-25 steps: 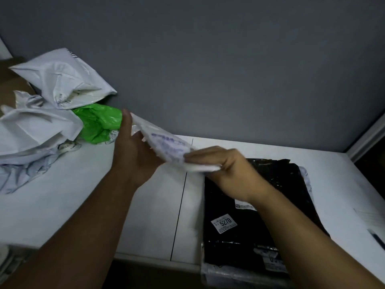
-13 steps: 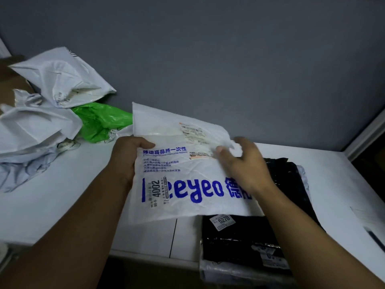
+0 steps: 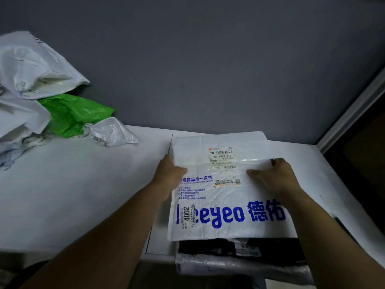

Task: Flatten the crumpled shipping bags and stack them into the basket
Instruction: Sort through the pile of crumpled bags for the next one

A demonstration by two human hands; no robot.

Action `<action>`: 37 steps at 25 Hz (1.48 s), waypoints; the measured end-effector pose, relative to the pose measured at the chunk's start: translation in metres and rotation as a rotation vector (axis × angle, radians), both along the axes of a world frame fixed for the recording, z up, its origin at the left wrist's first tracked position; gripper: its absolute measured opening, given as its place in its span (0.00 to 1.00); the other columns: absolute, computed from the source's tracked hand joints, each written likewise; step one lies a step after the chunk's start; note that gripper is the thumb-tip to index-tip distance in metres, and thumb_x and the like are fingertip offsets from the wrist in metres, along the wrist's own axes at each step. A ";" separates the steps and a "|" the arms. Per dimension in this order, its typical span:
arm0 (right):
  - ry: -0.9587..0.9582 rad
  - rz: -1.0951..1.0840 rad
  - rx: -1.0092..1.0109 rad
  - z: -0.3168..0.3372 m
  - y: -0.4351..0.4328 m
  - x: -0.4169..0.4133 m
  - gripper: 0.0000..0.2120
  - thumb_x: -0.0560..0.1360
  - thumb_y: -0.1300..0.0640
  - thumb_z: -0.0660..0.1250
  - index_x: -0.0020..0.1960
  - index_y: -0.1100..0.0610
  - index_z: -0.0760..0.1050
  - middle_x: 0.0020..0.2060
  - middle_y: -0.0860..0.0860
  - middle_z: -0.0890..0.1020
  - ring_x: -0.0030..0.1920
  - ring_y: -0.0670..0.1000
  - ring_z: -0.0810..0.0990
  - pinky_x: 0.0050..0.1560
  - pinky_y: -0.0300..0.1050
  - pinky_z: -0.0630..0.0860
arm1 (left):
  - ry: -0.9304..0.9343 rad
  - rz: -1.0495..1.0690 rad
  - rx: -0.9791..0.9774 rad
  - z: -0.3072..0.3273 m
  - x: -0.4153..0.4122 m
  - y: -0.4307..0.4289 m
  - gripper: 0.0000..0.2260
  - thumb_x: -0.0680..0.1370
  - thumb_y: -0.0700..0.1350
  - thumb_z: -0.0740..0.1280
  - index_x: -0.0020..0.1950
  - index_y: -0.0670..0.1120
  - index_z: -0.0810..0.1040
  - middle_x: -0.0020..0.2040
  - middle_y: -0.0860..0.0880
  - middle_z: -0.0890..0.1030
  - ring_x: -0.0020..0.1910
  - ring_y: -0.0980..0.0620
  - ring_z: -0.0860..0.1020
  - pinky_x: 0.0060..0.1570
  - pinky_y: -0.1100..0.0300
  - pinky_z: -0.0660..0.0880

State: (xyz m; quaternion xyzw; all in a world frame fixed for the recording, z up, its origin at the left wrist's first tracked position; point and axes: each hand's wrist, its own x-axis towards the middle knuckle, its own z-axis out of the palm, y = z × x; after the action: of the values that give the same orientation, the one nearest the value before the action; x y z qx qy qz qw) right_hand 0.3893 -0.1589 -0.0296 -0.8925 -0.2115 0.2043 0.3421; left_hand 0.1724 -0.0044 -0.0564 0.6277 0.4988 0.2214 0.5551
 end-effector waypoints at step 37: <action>-0.650 0.547 -0.442 -0.082 0.038 0.012 0.31 0.81 0.35 0.37 0.81 0.44 0.41 0.82 0.54 0.42 0.80 0.63 0.37 0.74 0.73 0.42 | 0.748 -0.329 0.671 -0.062 0.128 -0.036 0.26 0.83 0.59 0.46 0.80 0.57 0.45 0.81 0.47 0.40 0.78 0.40 0.35 0.73 0.34 0.38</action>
State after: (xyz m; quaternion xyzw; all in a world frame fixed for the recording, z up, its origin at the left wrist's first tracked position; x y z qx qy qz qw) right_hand 0.4014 -0.1205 -0.1117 -0.8730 -0.4862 0.0372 -0.0060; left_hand 0.3008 -0.0405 -0.1187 0.8770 0.4593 0.0396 0.1352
